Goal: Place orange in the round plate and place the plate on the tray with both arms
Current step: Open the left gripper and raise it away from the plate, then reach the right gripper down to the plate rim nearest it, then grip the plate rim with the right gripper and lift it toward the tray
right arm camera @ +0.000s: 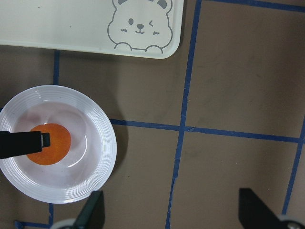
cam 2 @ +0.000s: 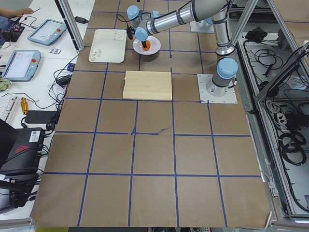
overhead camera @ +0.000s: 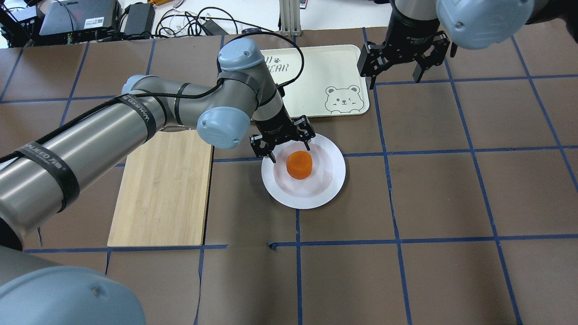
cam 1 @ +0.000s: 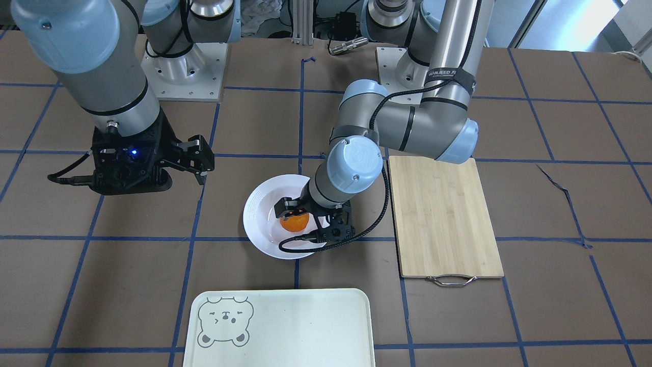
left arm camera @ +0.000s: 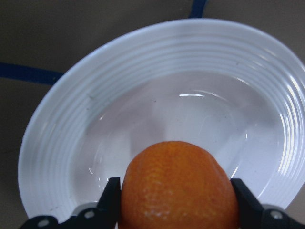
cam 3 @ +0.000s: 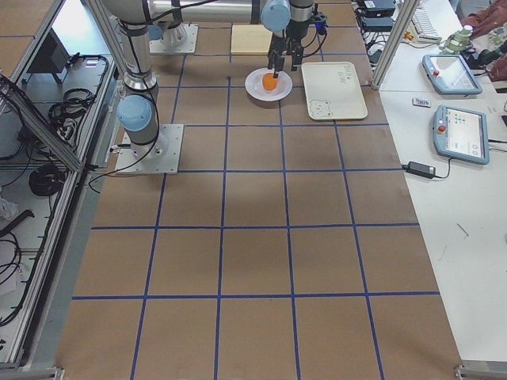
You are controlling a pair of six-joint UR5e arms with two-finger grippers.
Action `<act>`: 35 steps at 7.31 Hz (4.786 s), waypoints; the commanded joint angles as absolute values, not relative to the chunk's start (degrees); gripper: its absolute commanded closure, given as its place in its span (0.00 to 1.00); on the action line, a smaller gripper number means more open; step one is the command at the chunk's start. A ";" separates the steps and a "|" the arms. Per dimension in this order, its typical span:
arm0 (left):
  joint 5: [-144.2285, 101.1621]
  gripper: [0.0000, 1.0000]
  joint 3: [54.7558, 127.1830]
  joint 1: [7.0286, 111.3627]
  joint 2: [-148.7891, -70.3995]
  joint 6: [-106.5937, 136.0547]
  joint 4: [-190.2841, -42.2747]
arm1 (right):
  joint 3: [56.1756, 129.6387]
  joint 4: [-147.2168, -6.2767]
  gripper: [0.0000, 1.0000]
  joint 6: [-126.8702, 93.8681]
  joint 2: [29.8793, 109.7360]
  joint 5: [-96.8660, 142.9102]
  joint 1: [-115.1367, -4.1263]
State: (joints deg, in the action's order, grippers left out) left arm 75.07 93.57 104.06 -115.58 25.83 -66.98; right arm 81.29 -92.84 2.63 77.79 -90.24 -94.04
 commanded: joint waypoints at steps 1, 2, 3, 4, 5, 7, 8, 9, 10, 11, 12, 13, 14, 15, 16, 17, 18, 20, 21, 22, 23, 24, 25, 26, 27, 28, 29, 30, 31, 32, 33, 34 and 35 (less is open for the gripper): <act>80.06 0.00 92.81 95.93 -107.89 10.65 -74.47 | 81.30 -92.90 0.00 2.55 77.78 -90.09 -94.04; 86.94 0.00 92.90 94.76 -103.49 5.59 -79.75 | 81.39 -93.07 0.00 2.46 77.61 -89.91 -94.04; 88.66 0.00 92.90 93.96 -99.62 2.49 -84.07 | 82.00 -94.90 0.00 2.20 76.04 -89.83 -93.52; 88.77 0.00 92.81 93.52 -96.10 2.55 -85.16 | 83.22 -97.97 0.00 2.20 75.16 -87.56 -92.73; 88.68 0.00 92.46 93.78 -93.19 2.64 -84.99 | 85.41 -98.61 0.00 2.20 75.06 -82.75 -91.59; 92.17 0.00 87.05 94.39 -92.98 3.16 -85.42 | 94.95 -109.00 0.00 1.94 74.88 -76.76 -90.09; 91.67 0.00 84.84 95.79 -94.03 3.34 -83.95 | 100.93 -117.42 0.00 1.50 74.80 -74.21 -89.91; 92.98 0.00 86.21 97.19 -92.74 4.12 -85.15 | 107.25 -123.60 0.00 1.23 74.71 -68.87 -89.74; 92.64 0.00 87.35 96.34 -92.64 4.13 -84.73 | 112.36 -129.84 0.00 0.97 74.53 -64.99 -89.13; 92.20 0.00 87.28 96.50 -92.03 4.13 -85.77 | 116.50 -137.91 0.00 -1.56 73.84 -62.60 -89.12; 92.37 0.00 87.01 96.50 -91.93 4.39 -86.74 | 119.94 -143.64 0.00 -2.19 72.44 -61.97 -89.12; 92.72 0.00 86.58 96.85 -92.11 7.09 -86.75 | 121.28 -147.44 0.00 -4.02 71.12 -61.09 -89.12; 92.72 0.00 85.44 96.86 -92.54 9.21 -87.01 | 121.38 -147.92 0.00 -4.22 69.62 -59.08 -89.12; 92.64 0.00 84.99 96.77 -92.46 9.23 -88.32 | 121.38 -147.92 0.00 -4.48 68.91 -57.32 -89.12; 92.72 0.00 85.77 96.77 -91.76 8.97 -88.16 | 121.38 -147.83 0.00 -4.57 68.99 -57.04 -89.21; 92.72 0.00 85.87 96.77 -91.67 8.62 -88.15 | 121.55 -147.75 0.00 -4.92 68.91 -57.04 -89.21; 92.72 0.00 85.87 96.77 -91.67 8.70 -88.15 | 121.73 -147.57 0.00 -4.92 68.91 -57.13 -89.21; 92.81 0.00 85.52 96.50 -91.23 8.70 -88.59 | 122.87 -147.57 0.00 -6.50 68.91 -53.29 -89.21; 92.81 0.00 85.78 96.50 -91.14 8.79 -88.68 | 122.96 -147.74 0.00 -8.59 68.91 -53.17 -89.38; 92.81 0.00 85.87 96.50 -91.23 8.70 -88.68 | 122.96 -147.31 0.00 -9.05 68.82 -53.26 -89.38; 92.73 0.00 85.78 96.42 -91.32 8.70 -88.59 | 124.09 -147.83 0.00 -9.05 68.82 -53.26 -89.38; 92.72 0.00 85.87 96.42 -91.49 8.70 -88.51 | 124.62 -147.92 0.07 -9.05 68.82 -53.26 -89.38; 92.46 0.00 85.87 96.33 -91.67 8.79 -88.16 | 124.63 -147.92 0.11 -8.97 68.64 -53.87 -89.38; 92.90 0.00 85.70 96.33 -91.58 8.88 -88.24 | 124.45 -147.83 0.20 -9.14 68.47 -54.05 -89.30; 92.99 0.00 85.69 96.33 -91.58 8.88 -88.59 | 124.54 -147.83 0.57 -10.62 68.55 -53.70 -89.30; 92.99 0.00 85.52 96.24 -91.58 8.70 -88.59 | 124.63 -147.83 0.87 -12.20 68.55 -53.44 -89.38; 93.08 0.00 85.08 96.33 -91.76 8.88 -88.42 | 124.63 -147.75 1.00 -13.43 68.55 -53.87 -89.47; 92.99 0.00 84.90 96.42 -91.58 8.88 -88.77 | 123.76 -146.96 1.00 -19.71 68.64 -53.70 -89.47; 92.81 0.00 84.90 96.50 -91.67 8.88 -88.86 | 122.27 -146.61 1.00 -24.82 68.64 -53.61 -89.47; 92.64 0.00 84.99 96.50 -92.10 8.88 -88.77 | 121.65 -146.34 1.00 -25.13 68.99 -53.70 -89.56; 92.46 0.00 84.99 96.33 -92.28 8.79 -88.77 | 121.38 -146.51 1.00 -25.14 69.26 -53.53 -89.13; 92.37 0.00 85.16 96.33 -92.37 8.88 -88.77 | 119.20 -147.04 1.00 -25.31 69.26 -52.57 -88.16; 92.55 0.00 85.78 96.33 -92.20 8.88 -88.86 | 114.92 -146.43 1.00 -25.40 69.08 -52.73 -87.20</act>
